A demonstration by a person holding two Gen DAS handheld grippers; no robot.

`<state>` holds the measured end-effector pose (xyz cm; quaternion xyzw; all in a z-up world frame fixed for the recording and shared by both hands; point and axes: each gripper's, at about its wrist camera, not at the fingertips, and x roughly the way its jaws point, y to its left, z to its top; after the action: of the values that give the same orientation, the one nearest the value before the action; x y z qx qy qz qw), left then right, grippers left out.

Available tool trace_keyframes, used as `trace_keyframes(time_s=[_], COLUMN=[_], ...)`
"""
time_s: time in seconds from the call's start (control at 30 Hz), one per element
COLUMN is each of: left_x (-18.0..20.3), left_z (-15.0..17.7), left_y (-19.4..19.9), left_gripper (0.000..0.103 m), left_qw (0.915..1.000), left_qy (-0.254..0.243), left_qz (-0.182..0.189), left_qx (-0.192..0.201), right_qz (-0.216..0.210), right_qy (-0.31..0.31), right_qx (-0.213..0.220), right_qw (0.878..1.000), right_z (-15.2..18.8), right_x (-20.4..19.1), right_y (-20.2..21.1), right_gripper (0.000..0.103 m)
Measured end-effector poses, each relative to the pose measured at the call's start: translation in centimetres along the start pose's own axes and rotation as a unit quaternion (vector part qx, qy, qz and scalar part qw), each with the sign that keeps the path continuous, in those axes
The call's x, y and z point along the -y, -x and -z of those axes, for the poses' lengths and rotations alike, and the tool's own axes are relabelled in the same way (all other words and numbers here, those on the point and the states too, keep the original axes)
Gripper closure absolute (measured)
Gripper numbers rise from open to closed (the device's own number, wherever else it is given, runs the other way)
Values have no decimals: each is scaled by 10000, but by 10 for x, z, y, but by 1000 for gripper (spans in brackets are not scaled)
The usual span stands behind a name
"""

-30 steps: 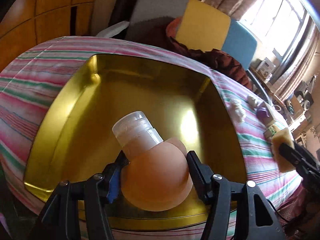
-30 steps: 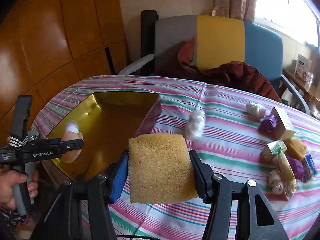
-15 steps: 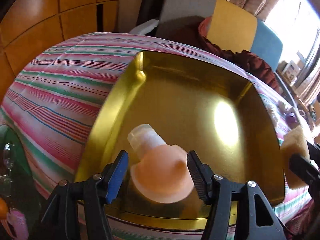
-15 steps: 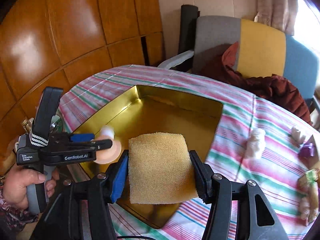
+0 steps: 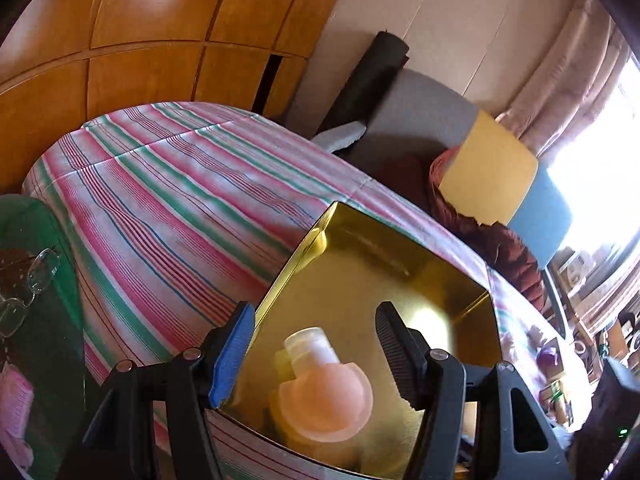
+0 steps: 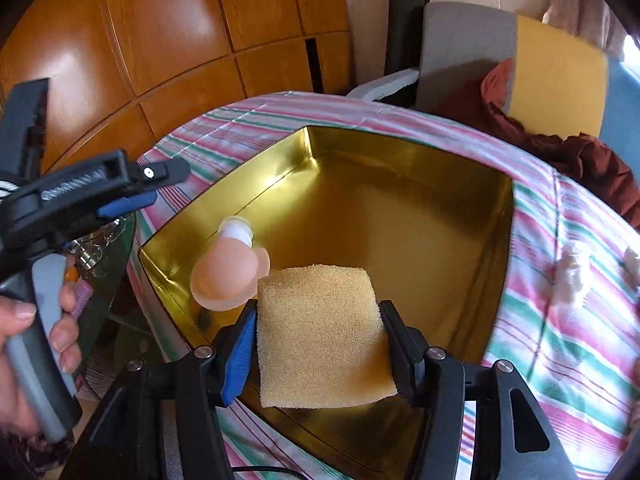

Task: Organize objects
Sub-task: 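Carry the peach cup and yellow sponge into the gold tray and release both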

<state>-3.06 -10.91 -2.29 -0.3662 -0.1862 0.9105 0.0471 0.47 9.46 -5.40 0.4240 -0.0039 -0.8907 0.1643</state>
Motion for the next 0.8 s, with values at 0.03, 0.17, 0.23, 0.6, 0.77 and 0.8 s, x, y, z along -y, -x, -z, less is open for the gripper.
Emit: trace_keyframes(time_s=[0.03, 0.17, 0.23, 0.6, 0.77, 0.8], left_x=[0, 8, 10, 25, 36, 39], left_z=[0, -1, 0, 12, 19, 21], left_y=[0, 0, -2, -2, -2, -2], left_gripper=[39, 39, 39, 39, 39, 39], left_qw=[10000, 10000, 9999, 9993, 9976, 9970], left_qy=[-3, -39, -46, -220, -381, -426], left_qz=[3, 31, 58, 251, 526, 585], left_qx=[-8, -49, -90, -166, -242, -265], right_qz=[-30, -161, -290, -152, 73, 116], right_qy=[-5, -22, -29, -438, -673, -708], right_qx=[-32, -140, -191, 300, 508, 540], right_qw=[10000, 9998, 9994, 9985, 9964, 9960], right_z=[-1, -2, -2, 9, 11, 12], right_x=[-1, -7, -11, 4, 18, 21], right_y=[-3, -15, -19, 8, 26, 28], right_gripper=[43, 41, 19, 9, 6, 6])
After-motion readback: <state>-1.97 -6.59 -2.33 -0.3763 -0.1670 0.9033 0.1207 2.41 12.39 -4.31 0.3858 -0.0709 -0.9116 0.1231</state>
